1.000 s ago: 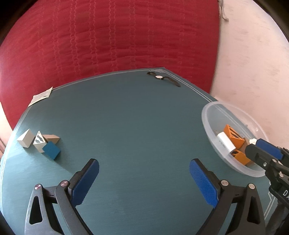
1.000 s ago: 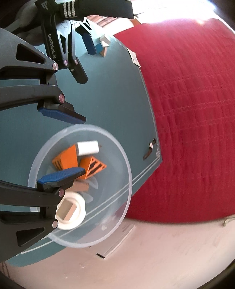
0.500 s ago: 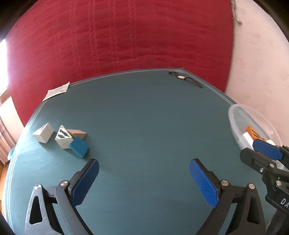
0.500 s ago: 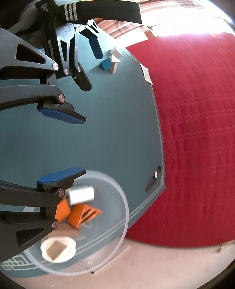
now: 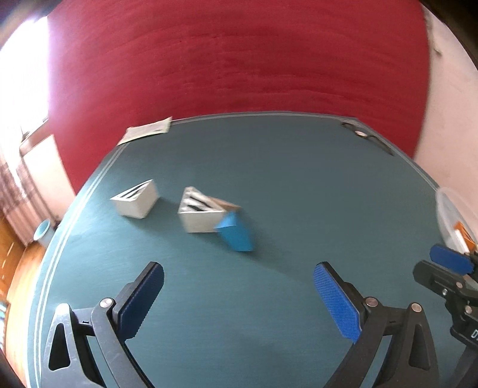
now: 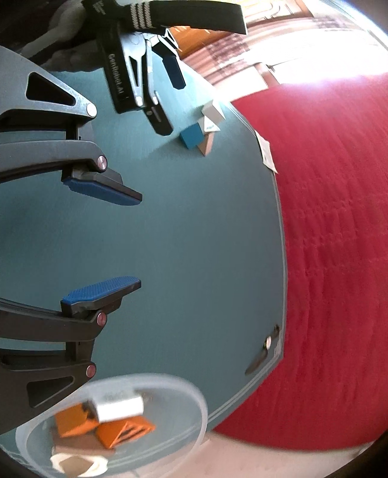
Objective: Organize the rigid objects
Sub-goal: 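Withdraw both grippers from the bowl toward the remaining blocks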
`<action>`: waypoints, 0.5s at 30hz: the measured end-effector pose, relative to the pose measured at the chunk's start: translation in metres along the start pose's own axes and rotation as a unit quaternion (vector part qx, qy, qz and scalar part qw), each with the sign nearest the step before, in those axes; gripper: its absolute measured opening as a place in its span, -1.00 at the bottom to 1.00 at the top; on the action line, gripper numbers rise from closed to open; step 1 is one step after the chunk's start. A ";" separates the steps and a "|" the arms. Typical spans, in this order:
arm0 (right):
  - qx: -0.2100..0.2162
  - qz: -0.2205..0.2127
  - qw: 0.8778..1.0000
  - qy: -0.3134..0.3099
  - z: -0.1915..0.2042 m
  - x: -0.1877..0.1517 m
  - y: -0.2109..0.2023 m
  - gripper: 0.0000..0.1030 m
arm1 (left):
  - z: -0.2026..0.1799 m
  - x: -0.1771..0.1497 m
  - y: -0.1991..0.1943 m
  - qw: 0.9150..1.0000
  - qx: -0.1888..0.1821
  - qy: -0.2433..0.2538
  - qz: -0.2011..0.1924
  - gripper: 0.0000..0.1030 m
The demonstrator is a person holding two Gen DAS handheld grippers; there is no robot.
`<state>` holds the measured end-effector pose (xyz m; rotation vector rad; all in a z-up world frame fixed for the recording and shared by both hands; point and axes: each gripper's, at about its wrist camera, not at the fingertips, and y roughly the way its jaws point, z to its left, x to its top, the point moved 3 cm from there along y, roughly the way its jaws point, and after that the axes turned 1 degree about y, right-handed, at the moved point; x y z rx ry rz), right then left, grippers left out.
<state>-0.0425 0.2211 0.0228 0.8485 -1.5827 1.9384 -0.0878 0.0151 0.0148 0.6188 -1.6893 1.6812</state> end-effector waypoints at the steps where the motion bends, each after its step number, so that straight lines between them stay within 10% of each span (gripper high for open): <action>1: 0.004 0.003 1.000 -0.004 0.004 0.001 0.003 -0.01 | 0.007 0.000 0.000 1.000 0.005 -0.006 0.000 0.98; 15: 0.060 0.032 0.996 -0.051 0.068 0.017 0.046 -0.01 | 0.067 -0.003 0.004 0.997 0.053 -0.058 0.002 0.98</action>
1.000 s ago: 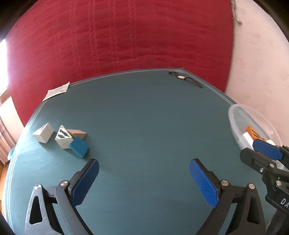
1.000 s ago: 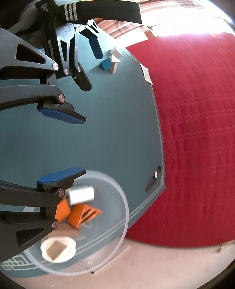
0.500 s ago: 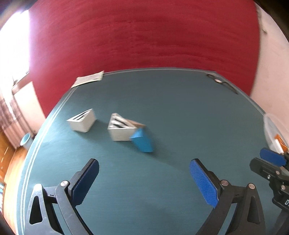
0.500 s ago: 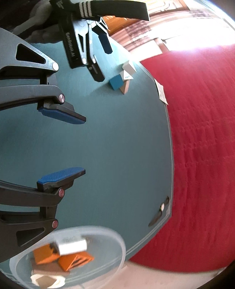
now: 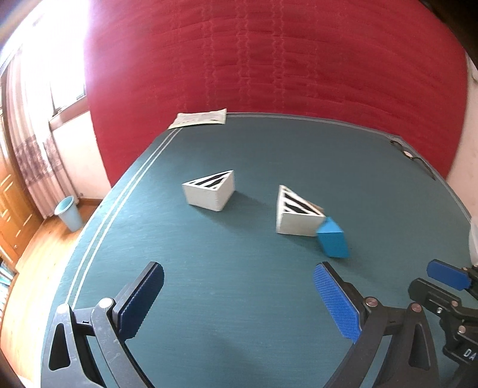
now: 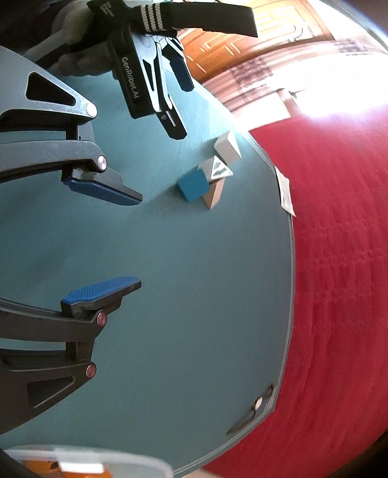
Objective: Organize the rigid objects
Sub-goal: 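Withdraw both grippers from the bowl toward the remaining blocks, then grasp the blue block with the right gripper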
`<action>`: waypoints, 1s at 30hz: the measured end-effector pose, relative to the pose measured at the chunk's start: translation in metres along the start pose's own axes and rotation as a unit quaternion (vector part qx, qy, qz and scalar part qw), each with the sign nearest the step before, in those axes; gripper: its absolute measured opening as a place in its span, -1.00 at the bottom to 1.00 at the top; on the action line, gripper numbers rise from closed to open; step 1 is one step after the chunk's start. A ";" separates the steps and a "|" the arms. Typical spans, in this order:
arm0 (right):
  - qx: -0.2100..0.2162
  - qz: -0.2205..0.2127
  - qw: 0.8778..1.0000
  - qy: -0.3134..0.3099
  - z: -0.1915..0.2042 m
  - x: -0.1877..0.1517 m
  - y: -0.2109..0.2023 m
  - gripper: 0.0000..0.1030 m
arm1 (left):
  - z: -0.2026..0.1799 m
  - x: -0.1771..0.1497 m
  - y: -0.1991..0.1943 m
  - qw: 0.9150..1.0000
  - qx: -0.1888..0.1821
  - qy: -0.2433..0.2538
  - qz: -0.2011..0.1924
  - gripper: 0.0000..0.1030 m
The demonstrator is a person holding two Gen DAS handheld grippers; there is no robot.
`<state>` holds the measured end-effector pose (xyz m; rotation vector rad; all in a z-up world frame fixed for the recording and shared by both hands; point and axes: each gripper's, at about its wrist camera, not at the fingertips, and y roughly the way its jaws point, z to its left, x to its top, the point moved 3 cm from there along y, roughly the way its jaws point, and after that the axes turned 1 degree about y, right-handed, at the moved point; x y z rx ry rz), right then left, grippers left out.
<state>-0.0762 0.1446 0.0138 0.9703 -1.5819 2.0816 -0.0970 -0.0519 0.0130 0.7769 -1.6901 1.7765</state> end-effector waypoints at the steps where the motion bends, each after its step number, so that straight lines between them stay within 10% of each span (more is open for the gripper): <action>1: 0.005 0.002 1.000 -0.003 0.004 0.002 0.004 -0.01 | 0.004 0.000 0.001 1.000 0.002 -0.004 0.001 0.98; 30: 0.044 0.036 0.996 -0.069 0.055 0.045 0.078 -0.04 | 0.042 0.000 0.015 0.996 0.019 -0.078 0.028 0.98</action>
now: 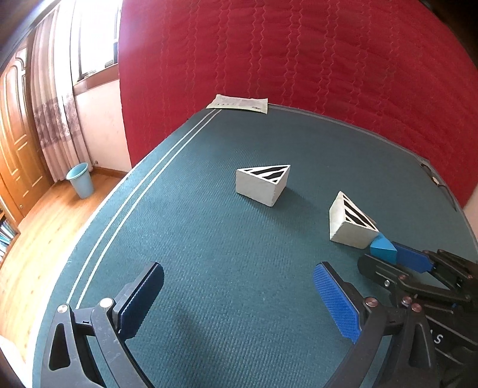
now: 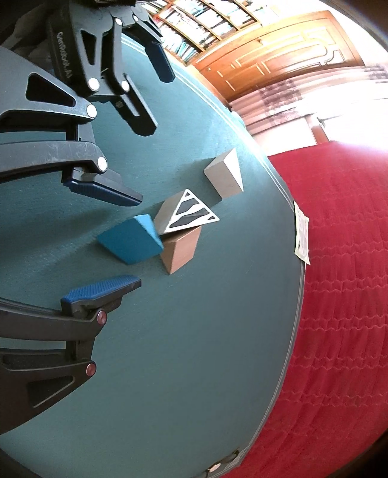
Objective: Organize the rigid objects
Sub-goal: 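Grasp the blue block with the right gripper, then grasp the white black-striped triangular block with the left gripper while the right holds the blue block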
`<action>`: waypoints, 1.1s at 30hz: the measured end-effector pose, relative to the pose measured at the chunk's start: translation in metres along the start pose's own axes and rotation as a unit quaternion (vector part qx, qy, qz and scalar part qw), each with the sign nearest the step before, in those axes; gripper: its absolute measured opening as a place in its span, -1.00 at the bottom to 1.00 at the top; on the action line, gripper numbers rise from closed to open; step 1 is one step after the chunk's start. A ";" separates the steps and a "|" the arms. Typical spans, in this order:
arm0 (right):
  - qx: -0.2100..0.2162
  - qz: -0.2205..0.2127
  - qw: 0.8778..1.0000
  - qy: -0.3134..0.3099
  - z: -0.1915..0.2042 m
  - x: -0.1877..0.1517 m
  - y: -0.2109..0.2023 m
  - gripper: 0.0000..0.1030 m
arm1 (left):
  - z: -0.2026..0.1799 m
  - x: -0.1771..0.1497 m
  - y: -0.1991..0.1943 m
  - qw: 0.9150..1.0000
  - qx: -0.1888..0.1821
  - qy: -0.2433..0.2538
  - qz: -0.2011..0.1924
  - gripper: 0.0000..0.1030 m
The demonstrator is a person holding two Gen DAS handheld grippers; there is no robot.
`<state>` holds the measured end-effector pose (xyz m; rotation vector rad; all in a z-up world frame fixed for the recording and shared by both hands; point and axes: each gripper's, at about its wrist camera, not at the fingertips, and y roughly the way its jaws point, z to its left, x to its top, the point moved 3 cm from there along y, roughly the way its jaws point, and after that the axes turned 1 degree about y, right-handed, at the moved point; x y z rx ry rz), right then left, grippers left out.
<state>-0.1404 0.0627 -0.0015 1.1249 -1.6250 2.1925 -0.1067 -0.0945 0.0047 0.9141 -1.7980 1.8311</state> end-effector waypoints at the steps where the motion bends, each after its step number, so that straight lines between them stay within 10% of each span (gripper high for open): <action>1: 0.001 0.000 1.000 -0.001 0.000 0.001 0.001 -0.10 | 0.000 0.000 0.001 1.000 0.000 0.000 0.002 0.98; 7: -0.001 -0.002 1.000 0.002 -0.002 0.004 0.003 -0.37 | -0.001 0.001 0.003 1.000 0.001 0.003 0.003 0.98; 33: 0.001 -0.020 0.997 0.074 -0.051 -0.038 -0.039 -0.43 | -0.059 0.013 0.005 0.997 -0.038 0.071 0.002 0.98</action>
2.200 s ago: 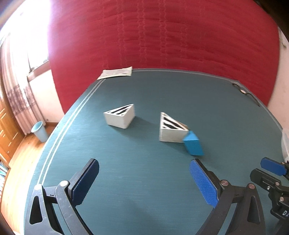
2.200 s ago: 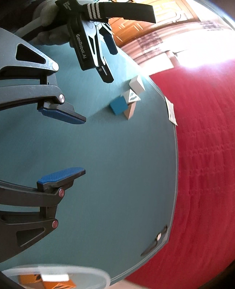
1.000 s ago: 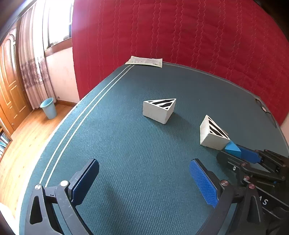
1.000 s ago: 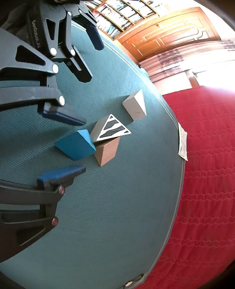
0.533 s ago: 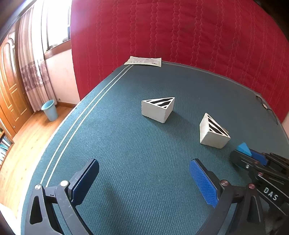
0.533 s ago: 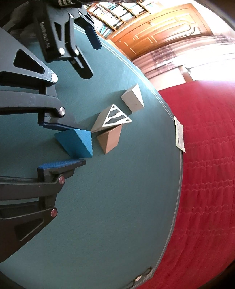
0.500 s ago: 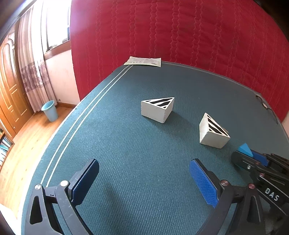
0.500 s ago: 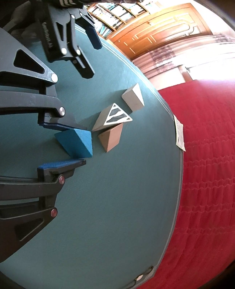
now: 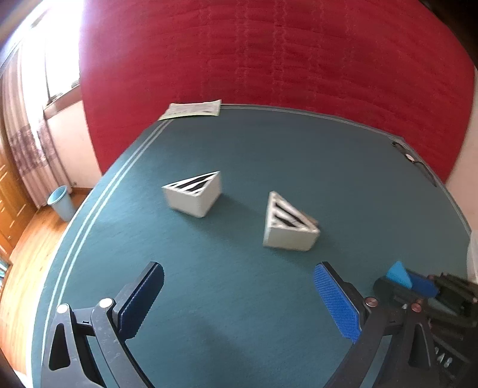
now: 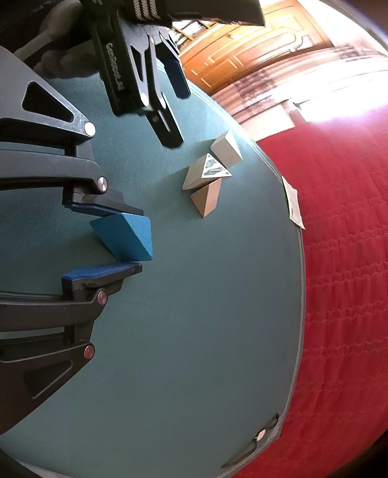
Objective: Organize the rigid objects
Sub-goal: 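Grasp the white black-striped triangular block with the left gripper while the right holds the blue block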
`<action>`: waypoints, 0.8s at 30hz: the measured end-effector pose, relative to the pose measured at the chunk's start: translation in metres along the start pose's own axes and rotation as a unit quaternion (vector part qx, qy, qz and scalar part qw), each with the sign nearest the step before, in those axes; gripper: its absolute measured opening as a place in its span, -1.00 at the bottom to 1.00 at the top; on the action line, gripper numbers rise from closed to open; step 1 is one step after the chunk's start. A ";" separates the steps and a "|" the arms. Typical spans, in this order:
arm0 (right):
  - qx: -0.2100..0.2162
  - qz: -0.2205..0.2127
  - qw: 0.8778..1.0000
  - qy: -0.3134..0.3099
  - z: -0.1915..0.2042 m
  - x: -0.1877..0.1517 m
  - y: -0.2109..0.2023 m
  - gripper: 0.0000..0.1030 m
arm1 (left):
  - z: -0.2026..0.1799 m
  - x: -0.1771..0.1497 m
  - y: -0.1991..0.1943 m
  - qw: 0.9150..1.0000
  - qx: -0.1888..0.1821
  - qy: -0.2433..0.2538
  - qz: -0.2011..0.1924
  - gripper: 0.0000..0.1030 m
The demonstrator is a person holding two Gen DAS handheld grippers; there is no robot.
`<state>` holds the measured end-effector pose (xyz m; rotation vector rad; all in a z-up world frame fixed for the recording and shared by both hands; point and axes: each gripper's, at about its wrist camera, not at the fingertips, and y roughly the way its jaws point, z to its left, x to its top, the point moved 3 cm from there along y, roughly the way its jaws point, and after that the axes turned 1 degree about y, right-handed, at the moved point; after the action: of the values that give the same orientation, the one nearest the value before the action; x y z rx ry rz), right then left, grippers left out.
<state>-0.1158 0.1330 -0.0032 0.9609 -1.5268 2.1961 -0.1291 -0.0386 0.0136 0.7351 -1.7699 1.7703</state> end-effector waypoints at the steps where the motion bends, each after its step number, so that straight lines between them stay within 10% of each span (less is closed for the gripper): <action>1: 0.002 0.000 1.000 0.003 -0.001 0.000 0.000 -0.43 | -0.004 0.002 0.003 1.000 -0.001 0.002 0.001 0.98; 10: 0.008 -0.004 1.000 0.008 -0.002 0.000 0.000 -0.43 | -0.017 0.012 0.019 1.000 -0.001 0.005 0.004 0.91; 24: 0.006 -0.006 1.000 0.007 0.002 -0.001 0.000 -0.43 | -0.013 0.009 0.028 0.999 -0.040 -0.007 0.020 -0.49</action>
<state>-0.1140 0.1310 -0.0038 0.9530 -1.4993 2.2020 -0.1556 -0.0253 -0.0004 0.6855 -1.8644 1.7136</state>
